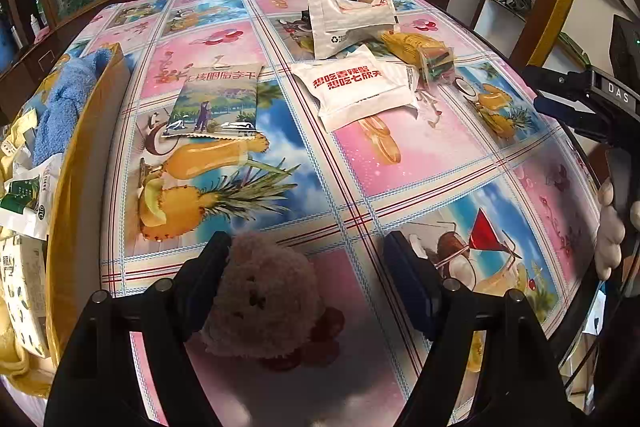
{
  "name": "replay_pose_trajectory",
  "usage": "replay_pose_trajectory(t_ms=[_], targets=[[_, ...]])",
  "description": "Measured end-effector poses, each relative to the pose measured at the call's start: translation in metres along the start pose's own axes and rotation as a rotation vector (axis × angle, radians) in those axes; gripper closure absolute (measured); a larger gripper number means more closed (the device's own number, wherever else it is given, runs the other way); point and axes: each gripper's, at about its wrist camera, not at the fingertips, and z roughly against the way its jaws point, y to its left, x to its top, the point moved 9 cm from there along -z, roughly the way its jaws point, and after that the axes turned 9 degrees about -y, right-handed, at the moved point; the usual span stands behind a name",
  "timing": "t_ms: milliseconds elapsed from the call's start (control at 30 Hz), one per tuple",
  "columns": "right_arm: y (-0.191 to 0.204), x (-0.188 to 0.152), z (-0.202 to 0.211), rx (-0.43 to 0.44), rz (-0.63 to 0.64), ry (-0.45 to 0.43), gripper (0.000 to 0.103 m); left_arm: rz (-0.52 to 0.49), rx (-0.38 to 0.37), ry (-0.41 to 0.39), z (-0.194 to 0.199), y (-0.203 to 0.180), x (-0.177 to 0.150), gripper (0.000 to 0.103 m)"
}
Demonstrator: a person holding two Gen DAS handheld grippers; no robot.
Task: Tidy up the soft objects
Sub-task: 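Grasp the pink teddy bear with the left tool while the right tool grasps the white red-text packet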
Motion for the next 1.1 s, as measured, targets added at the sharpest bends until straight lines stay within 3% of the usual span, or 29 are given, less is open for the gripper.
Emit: replay_pose_trajectory(t_ms=[100,200,300,467,633,700,767,833,967,1000,1100], targets=[[-0.008,0.007,-0.009,-0.014,0.000,0.031,0.023,0.012,-0.017,-0.001,0.001,0.000,0.001,0.022],[0.006,0.007,-0.023,0.029,0.001,0.069,0.023,0.023,-0.025,-0.010,0.001,0.001,0.001,0.025],[0.031,0.004,-0.037,0.067,0.020,0.094,0.023,0.045,-0.067,-0.044,0.005,0.002,0.002,0.074],[0.081,-0.006,-0.051,0.177,0.050,0.144,0.023,0.145,-0.146,-0.062,0.007,0.011,0.003,0.076],[0.133,-0.015,-0.070,0.241,0.175,0.180,0.023,0.229,-0.208,-0.076,0.005,0.017,0.005,0.076],[0.149,-0.017,-0.084,0.226,0.236,0.201,0.017,0.246,-0.219,-0.079,0.005,0.018,0.006,0.076],[0.155,-0.022,-0.104,0.172,0.285,0.222,0.016,0.260,-0.228,-0.081,0.004,0.019,0.006,0.076],[0.165,-0.031,-0.116,0.180,0.308,0.255,0.016,0.276,-0.237,-0.083,0.004,0.020,0.006,0.076],[0.195,-0.058,-0.108,0.401,0.244,0.393,0.017,0.294,-0.247,-0.087,0.004,0.022,0.006,0.076],[0.196,-0.057,-0.105,0.415,0.224,0.394,0.017,0.296,-0.249,-0.087,0.004,0.022,0.006,0.076],[0.191,-0.049,-0.103,0.347,0.271,0.338,0.016,0.303,-0.253,-0.088,0.003,0.023,0.007,0.076]])
